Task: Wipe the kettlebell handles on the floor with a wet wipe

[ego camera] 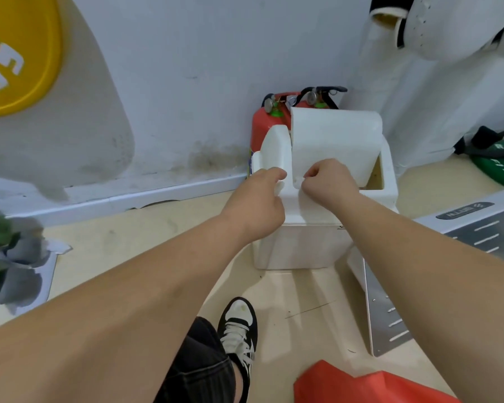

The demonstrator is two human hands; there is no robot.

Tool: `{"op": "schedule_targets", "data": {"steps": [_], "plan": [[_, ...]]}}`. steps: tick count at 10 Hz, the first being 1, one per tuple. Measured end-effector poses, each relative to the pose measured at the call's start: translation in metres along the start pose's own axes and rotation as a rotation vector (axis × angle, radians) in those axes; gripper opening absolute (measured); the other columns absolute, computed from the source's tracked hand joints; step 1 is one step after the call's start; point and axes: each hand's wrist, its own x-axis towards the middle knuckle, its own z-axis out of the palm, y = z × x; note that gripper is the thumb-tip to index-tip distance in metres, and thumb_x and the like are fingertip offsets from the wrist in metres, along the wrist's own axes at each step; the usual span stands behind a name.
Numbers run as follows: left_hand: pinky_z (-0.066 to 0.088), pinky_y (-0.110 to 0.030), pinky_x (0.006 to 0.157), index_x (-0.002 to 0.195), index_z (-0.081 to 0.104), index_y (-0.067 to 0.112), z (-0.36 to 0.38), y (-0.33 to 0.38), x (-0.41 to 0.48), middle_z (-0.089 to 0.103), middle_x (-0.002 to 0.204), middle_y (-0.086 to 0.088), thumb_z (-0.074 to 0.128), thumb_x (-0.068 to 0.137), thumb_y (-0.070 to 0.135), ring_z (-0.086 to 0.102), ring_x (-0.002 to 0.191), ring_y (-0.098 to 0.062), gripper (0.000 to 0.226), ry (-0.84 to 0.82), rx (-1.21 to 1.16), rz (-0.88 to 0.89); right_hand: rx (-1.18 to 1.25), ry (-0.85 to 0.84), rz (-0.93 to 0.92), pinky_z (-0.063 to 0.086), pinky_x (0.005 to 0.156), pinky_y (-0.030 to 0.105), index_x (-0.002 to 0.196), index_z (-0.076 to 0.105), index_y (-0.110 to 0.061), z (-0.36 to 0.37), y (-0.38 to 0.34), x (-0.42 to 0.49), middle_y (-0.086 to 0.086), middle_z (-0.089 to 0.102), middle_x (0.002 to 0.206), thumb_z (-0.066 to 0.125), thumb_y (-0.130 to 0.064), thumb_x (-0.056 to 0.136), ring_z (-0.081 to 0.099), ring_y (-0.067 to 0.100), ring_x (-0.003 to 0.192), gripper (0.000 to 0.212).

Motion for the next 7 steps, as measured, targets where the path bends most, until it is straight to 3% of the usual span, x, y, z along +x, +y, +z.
{"op": "schedule_targets", "data": {"steps": [1,2,3,4,5,6,7], "plan": [[0.052,-0.041,0.094,0.144,0.047,0.024,-0.002,-0.002,0.001,0.053,0.137,-0.001,0.048,0.091,0.006,0.059,0.111,-0.027,0.056,0.002,-0.016,-0.024,-0.116,-0.193,0.012,0.046,0.070,0.033,0.079,0.060,-0.012,-0.002,-0.007,0.001,0.005,0.060,0.081,0.046,-0.022,0.084,0.057,0.030,0.081,0.017],[0.052,-0.041,0.095,0.145,0.045,0.024,-0.004,-0.006,0.001,0.050,0.140,0.000,0.048,0.091,0.007,0.060,0.111,-0.024,0.057,-0.015,-0.013,-0.039,-0.278,-0.263,0.033,0.047,0.085,0.039,0.113,0.061,-0.010,-0.008,-0.015,-0.001,0.010,0.062,0.107,0.030,-0.040,0.098,0.059,0.033,0.099,0.046],[0.053,-0.041,0.095,0.146,0.045,0.024,-0.005,-0.009,0.001,0.049,0.142,0.000,0.048,0.091,0.008,0.061,0.111,-0.023,0.057,-0.017,-0.005,-0.038,-0.494,0.078,-0.114,0.044,0.068,0.035,0.095,0.064,-0.009,-0.017,-0.017,-0.003,0.007,0.060,0.087,0.028,-0.041,0.099,0.058,0.029,0.078,0.048],[0.051,-0.041,0.099,0.147,0.044,0.023,-0.008,-0.015,0.002,0.048,0.146,0.000,0.047,0.091,0.008,0.060,0.115,-0.023,0.058,0.000,-0.008,-0.059,-0.538,0.379,-0.328,0.045,0.068,0.038,0.098,0.064,-0.012,-0.024,-0.020,0.004,0.010,0.057,0.102,0.043,-0.036,0.095,0.055,0.032,0.092,0.033],[0.050,-0.041,0.100,0.147,0.045,0.023,-0.010,-0.016,-0.002,0.047,0.147,-0.001,0.047,0.091,0.008,0.059,0.117,-0.024,0.058,0.014,-0.025,-0.057,-0.434,0.255,-0.319,0.047,0.083,0.044,0.118,0.060,-0.014,-0.024,-0.018,0.011,0.010,0.053,0.123,0.041,-0.037,0.095,0.049,0.032,0.116,0.037],[0.050,-0.039,0.100,0.147,0.044,0.022,-0.016,-0.014,-0.003,0.048,0.146,-0.001,0.047,0.091,0.007,0.057,0.119,-0.023,0.058,0.043,-0.014,-0.045,-0.371,0.123,-0.264,0.046,0.092,0.047,0.122,0.055,-0.012,-0.020,-0.026,0.013,0.009,0.053,0.126,0.035,-0.039,0.097,0.047,0.032,0.121,0.041],[0.048,-0.038,0.102,0.148,0.044,0.021,-0.019,-0.014,-0.002,0.049,0.146,-0.002,0.047,0.091,0.007,0.056,0.121,-0.023,0.058,0.060,-0.009,-0.054,-0.326,0.191,-0.263,0.045,0.095,0.047,0.129,0.054,-0.011,-0.018,-0.034,0.010,0.011,0.052,0.134,0.036,-0.037,0.098,0.048,0.033,0.125,0.044]]}}
